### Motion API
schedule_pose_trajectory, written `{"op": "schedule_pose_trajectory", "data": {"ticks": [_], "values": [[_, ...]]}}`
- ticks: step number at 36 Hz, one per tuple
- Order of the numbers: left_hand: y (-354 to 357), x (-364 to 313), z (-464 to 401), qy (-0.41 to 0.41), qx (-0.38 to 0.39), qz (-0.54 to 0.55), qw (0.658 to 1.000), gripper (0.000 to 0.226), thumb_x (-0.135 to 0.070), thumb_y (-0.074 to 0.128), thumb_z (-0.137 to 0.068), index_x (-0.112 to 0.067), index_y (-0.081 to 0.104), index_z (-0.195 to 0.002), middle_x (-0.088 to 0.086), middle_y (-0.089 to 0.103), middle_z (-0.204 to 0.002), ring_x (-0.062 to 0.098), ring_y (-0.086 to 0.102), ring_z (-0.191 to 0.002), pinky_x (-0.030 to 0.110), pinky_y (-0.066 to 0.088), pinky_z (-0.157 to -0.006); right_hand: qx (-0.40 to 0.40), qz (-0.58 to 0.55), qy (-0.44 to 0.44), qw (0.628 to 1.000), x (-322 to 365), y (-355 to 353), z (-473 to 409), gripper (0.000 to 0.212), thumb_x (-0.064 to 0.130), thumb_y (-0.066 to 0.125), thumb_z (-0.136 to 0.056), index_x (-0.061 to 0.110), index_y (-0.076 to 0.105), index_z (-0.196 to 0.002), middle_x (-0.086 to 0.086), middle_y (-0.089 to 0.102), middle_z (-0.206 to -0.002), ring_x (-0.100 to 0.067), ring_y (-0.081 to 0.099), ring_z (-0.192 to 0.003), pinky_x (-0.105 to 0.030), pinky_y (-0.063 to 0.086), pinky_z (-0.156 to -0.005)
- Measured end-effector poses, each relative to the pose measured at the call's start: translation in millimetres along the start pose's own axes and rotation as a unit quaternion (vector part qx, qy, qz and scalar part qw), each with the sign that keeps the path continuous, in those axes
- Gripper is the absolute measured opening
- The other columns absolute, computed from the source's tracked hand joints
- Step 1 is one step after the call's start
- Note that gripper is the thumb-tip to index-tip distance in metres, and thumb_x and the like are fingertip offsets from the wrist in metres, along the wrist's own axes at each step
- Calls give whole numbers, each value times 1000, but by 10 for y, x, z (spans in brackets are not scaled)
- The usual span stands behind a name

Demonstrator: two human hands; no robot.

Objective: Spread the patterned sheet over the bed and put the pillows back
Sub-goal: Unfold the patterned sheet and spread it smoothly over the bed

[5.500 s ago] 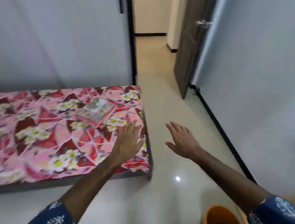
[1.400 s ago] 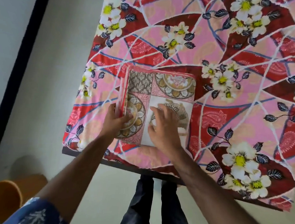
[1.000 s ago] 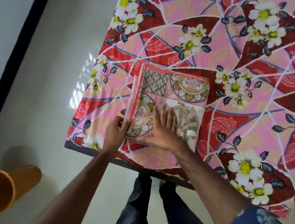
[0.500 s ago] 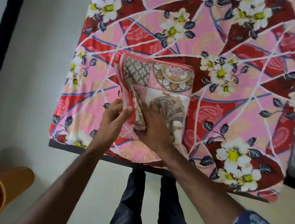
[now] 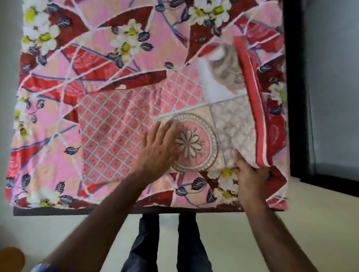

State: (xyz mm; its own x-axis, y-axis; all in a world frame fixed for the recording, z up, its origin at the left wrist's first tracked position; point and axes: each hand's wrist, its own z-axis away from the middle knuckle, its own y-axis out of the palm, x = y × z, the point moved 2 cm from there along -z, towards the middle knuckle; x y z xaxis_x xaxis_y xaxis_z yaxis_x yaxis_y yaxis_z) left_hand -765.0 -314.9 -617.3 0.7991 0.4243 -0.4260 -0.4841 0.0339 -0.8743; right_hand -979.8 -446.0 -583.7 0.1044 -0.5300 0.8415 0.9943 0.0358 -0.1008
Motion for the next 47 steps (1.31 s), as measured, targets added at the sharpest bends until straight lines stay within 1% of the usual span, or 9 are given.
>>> {"op": "schedule_pose_trajectory", "data": {"ticks": [3, 7, 10, 14, 20, 24, 37, 44, 47], "values": [[417, 56, 43, -5, 98, -69, 993, 68, -54, 27, -101, -24, 20, -161, 11, 15, -169, 46, 15, -152, 76, 26, -110, -8, 36, 45, 998, -128, -327, -256, 22, -2, 77, -82, 17, 66, -85, 4, 74, -77, -19, 70, -75, -37, 58, -62], [497, 74, 8, -7, 115, -96, 989, 69, -56, 28, -102, -26, 14, -162, 10, 7, -170, 45, 3, -154, 77, 15, -114, -16, 40, 76, 996, -255, -531, -454, 37, -11, 70, -85, 8, 59, -115, -10, 70, -101, -25, 74, -88, -40, 64, -69], [479, 112, 27, 3, 129, -111, 985, 70, -61, 24, -103, -30, 6, -163, 7, -4, -171, 40, -7, -155, 72, 7, -118, -25, 224, -65, 972, -231, -526, -456, 59, -7, 71, -83, 13, 47, -133, 3, 57, -123, -16, 68, -104, -43, 63, -80], [429, 127, 38, 20, 136, -118, 983, 74, -69, 13, -101, -31, -3, -162, 6, -12, -170, 39, -12, -155, 70, 0, -119, 17, 459, -295, 838, -47, -314, -366, 76, 10, 72, -84, 14, 35, -150, -9, 40, -149, -26, 39, -140, -48, 39, -114], [385, 214, 170, 55, 155, -142, 976, 79, -69, 14, -102, -21, 3, -163, 9, -2, -171, 38, -2, -156, 69, 12, -119, 335, 628, -420, 563, -363, 385, -408, 77, 45, 48, -101, 16, 9, -162, -9, 2, -170, -30, 2, -156, -58, 17, -122], [398, 250, 303, 60, 153, -165, 972, 73, -62, 11, -105, -19, 5, -163, 11, 0, -170, 37, 0, -156, 67, 15, -119, 382, 660, -503, 408, -593, 670, -489, 82, 61, 33, -101, 16, 1, -162, -8, -5, -170, -28, -5, -156, -56, 9, -124], [148, 981, 26, 137, 136, -198, 961, 78, -77, 12, -95, -36, 10, -162, 9, 7, -170, 42, 8, -155, 75, 17, -114, 180, 709, -341, 590, -295, 1076, -969, 95, 75, 15, -95, 8, 0, -161, -19, -7, -168, -37, -8, -155, -63, 2, -122], [-393, 1475, -500, -63, 69, -148, 985, 100, -70, 52, -90, -33, -8, -161, 6, -16, -168, 40, -11, -154, 74, 2, -116, 270, 729, -379, 502, 184, 1655, -1354, 108, 82, 33, -87, 13, -5, -161, -10, -9, -169, -31, -7, -156, -60, -7, -122], [-611, 1597, -670, -90, 67, -138, 984, 107, -63, 62, -87, -26, -6, -162, 10, -11, -169, 41, -8, -154, 70, 1, -117, 300, 735, -375, 479, 460, 1897, -1409, 118, 80, 61, -73, 14, 16, -159, -9, 17, -166, -33, 15, -153, -63, 1, -121]]}}
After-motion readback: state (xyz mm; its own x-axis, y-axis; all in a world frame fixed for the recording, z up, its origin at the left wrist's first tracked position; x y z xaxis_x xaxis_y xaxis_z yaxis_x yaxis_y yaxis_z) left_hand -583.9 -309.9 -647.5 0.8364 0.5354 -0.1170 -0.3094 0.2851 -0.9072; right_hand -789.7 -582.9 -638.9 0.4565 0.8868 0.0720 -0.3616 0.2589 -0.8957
